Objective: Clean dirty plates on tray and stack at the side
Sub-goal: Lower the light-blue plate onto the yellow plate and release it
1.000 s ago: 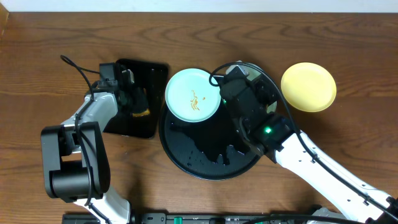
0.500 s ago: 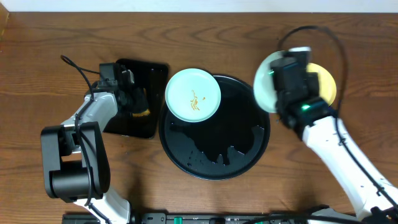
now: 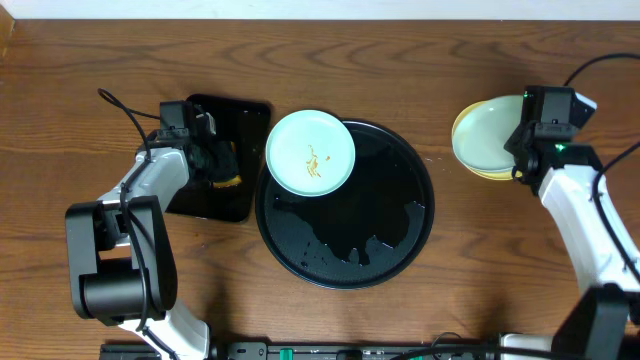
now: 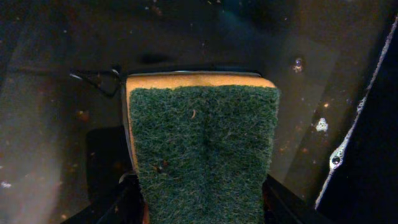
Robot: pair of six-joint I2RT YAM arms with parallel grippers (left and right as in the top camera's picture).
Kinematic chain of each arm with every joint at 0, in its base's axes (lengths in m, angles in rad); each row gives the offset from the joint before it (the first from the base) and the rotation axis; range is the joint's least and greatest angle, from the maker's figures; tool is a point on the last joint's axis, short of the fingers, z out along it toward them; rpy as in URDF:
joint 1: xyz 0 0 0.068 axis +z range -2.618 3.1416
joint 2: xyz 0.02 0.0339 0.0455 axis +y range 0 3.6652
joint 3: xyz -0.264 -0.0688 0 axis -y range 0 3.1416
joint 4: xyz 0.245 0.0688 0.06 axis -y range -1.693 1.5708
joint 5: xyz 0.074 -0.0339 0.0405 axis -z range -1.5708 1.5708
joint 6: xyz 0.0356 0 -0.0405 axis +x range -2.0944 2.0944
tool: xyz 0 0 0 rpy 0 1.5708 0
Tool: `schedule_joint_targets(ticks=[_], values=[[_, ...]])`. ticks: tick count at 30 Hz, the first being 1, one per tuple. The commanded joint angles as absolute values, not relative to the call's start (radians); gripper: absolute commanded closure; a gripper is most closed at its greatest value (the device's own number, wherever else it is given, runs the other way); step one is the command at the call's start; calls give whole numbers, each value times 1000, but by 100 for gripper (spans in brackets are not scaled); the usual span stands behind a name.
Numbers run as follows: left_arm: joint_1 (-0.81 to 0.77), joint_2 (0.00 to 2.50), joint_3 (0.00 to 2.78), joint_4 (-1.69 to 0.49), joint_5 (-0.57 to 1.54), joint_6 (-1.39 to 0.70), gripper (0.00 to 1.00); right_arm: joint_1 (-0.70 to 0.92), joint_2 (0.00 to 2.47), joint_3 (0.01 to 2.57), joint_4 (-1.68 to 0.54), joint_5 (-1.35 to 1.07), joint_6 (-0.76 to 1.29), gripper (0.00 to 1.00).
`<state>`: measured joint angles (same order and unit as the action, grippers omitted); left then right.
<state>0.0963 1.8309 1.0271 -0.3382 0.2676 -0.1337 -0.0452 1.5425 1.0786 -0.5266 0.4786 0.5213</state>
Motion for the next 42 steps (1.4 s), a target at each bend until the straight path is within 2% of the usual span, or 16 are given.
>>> schedule_joint_targets(ticks=[1, 8, 10, 12, 13, 20, 26, 30, 40, 41, 42], values=[[100, 1846, 1026, -362, 269, -134, 42, -78, 1602, 1097, -520, 455, 632, 99], [100, 1846, 1026, -366, 269, -134, 42, -110, 1671, 1097, -451, 413, 631, 98], [100, 1846, 1027, -368, 269, -134, 41, -111, 1672, 1097, -433, 376, 606, 85], [100, 1846, 1027, -368, 269, -134, 25, -109, 1667, 1097, -397, 293, 508, 67], [100, 1845, 1027, -368, 269, -134, 22, -106, 1666, 1097, -384, 251, 457, 63], [102, 1790, 1081, -362, 268, -124, 21, -37, 1624, 1097, -411, -25, 221, 63], [100, 1774, 1102, -342, 233, -125, 21, 114, 1618, 1097, -454, -143, 174, 61], [99, 1805, 1100, -342, 186, -125, 21, 215, 1618, 1097, -451, -139, 175, 52], [48, 1901, 1099, -322, 186, -134, 44, 330, 1622, 1097, -455, -139, 206, 53], [43, 1911, 1099, -320, 186, -131, 48, 333, 1622, 1097, -455, -139, 213, 53], [38, 1922, 1099, -319, 184, -131, 60, 336, 1622, 1097, -455, -139, 217, 53]])
